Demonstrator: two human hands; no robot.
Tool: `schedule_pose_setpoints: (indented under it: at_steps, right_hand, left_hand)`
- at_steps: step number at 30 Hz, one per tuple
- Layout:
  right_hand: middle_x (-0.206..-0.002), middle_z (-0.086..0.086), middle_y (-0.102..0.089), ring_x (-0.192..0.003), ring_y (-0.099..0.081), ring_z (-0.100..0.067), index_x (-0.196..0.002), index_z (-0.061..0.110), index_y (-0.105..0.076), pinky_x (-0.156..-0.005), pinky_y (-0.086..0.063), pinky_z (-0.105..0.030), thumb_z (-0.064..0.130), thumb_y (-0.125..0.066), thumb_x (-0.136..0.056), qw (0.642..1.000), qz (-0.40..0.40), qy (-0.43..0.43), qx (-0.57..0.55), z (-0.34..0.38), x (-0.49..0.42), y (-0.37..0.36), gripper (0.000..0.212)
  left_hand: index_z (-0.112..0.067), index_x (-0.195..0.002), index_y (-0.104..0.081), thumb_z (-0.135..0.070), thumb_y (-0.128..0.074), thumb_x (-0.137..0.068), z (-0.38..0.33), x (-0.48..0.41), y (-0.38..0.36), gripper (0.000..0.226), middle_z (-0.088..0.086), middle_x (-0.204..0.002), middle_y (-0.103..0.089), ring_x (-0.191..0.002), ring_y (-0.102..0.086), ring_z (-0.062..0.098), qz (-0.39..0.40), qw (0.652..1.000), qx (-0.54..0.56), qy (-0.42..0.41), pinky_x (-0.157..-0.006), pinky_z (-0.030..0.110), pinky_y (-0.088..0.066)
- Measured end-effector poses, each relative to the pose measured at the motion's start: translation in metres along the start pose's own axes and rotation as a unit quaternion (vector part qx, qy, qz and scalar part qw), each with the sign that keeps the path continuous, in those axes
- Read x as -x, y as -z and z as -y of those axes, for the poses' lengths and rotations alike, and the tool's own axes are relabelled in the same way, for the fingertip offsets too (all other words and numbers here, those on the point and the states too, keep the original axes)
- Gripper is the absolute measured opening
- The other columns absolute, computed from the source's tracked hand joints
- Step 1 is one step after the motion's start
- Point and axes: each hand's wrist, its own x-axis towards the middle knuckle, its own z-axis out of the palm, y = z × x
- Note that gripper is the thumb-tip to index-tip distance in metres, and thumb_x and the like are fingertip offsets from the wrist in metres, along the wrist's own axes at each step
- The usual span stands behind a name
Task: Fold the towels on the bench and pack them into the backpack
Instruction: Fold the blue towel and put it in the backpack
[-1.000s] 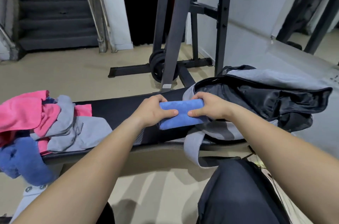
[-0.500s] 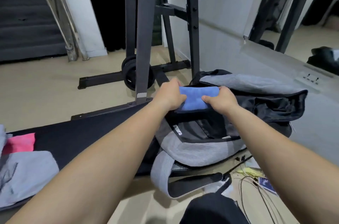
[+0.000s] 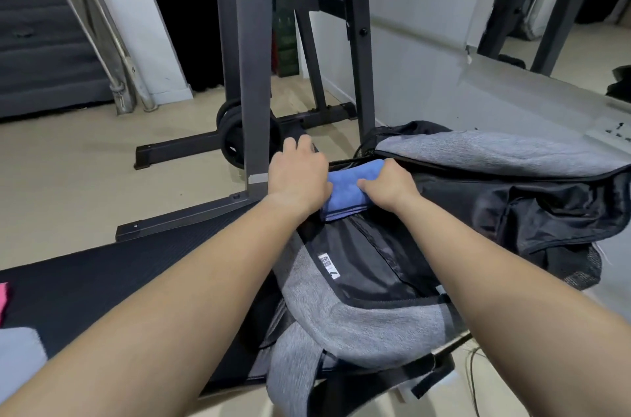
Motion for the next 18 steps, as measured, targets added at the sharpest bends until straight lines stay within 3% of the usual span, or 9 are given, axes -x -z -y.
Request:
schedule_pose_setpoints:
  at_steps: [3,6,9,11,13,15,18]
  right_hand:
    - [-0.138,-0.016,-0.054,-0.125,-0.053,-0.034,-0.136,0.002,-0.044,-0.094,-0.045,-0.039,0.042,-0.065,-0.092,1.000,0.003,0.005,0.007,0.000,0.000,0.001,0.062]
    - [-0.136,-0.018,-0.051,-0.123,-0.051,-0.038,-0.133,0.004,-0.044,-0.090,-0.045,-0.042,0.049,-0.059,-0.095,0.989,-0.053,0.050,0.126,0.000,0.023,0.006,0.061]
    - [-0.132,-0.010,-0.051,-0.118,-0.049,-0.034,-0.131,0.014,-0.049,-0.085,-0.046,-0.042,0.056,-0.057,-0.091,0.917,-0.150,0.215,0.302,-0.004,0.047,0.014,0.057]
    - [-0.133,-0.005,-0.049,-0.117,-0.049,-0.031,-0.130,0.021,-0.050,-0.086,-0.046,-0.041,0.056,-0.058,-0.088,0.866,-0.080,0.327,0.371,-0.006,0.050,0.018,0.055]
    - [-0.133,-0.003,-0.046,-0.115,-0.050,-0.032,-0.131,0.023,-0.046,-0.079,-0.049,-0.040,0.050,-0.061,-0.088,0.832,-0.017,0.365,0.417,-0.005,0.043,0.017,0.053]
    - [-0.128,-0.004,-0.046,-0.106,-0.052,-0.033,-0.128,0.022,-0.044,-0.062,-0.044,-0.038,0.036,-0.059,-0.092,0.823,-0.032,0.370,0.430,-0.004,0.033,0.012,0.042]
    - [-0.119,-0.006,-0.050,-0.092,-0.056,-0.034,-0.119,0.020,-0.047,-0.050,-0.034,-0.034,0.019,-0.059,-0.091,0.805,-0.051,0.399,0.436,-0.007,0.019,0.005,0.030]
  left_hand:
    - [-0.021,-0.108,-0.066,-0.029,-0.059,-0.088,0.004,-0.004,-0.001,0.022,0.003,-0.114,-0.057,-0.103,-0.057,0.028,0.051,0.993,0.109,0.013,-0.079,0.037,-0.051]
    - [-0.024,-0.112,-0.063,-0.027,-0.058,-0.089,0.005,-0.003,-0.003,0.023,0.000,-0.114,-0.063,-0.101,-0.060,0.026,0.067,0.988,0.136,0.019,-0.080,0.037,-0.053]
    - [-0.024,-0.115,-0.063,-0.027,-0.058,-0.090,0.004,-0.001,-0.003,0.025,0.001,-0.116,-0.063,-0.103,-0.060,0.027,0.062,0.990,0.129,0.014,-0.076,0.034,-0.049]
    - [-0.025,-0.112,-0.064,-0.028,-0.058,-0.090,0.005,-0.002,0.000,0.023,0.000,-0.114,-0.064,-0.101,-0.061,0.027,0.069,0.987,0.142,0.023,-0.075,0.033,-0.048]
    - [-0.027,-0.111,-0.066,-0.030,-0.059,-0.089,0.008,-0.002,0.002,0.023,0.000,-0.112,-0.066,-0.100,-0.062,0.026,0.076,0.983,0.162,0.030,-0.076,0.033,-0.051]
    - [-0.029,-0.113,-0.067,-0.029,-0.059,-0.089,0.009,-0.001,0.004,0.026,0.000,-0.111,-0.068,-0.100,-0.063,0.026,0.081,0.982,0.170,0.030,-0.078,0.034,-0.053]
    - [-0.026,-0.109,-0.070,-0.025,-0.058,-0.087,0.011,0.002,0.006,0.025,0.001,-0.107,-0.070,-0.099,-0.064,0.027,0.074,0.983,0.165,0.019,-0.081,0.037,-0.056]
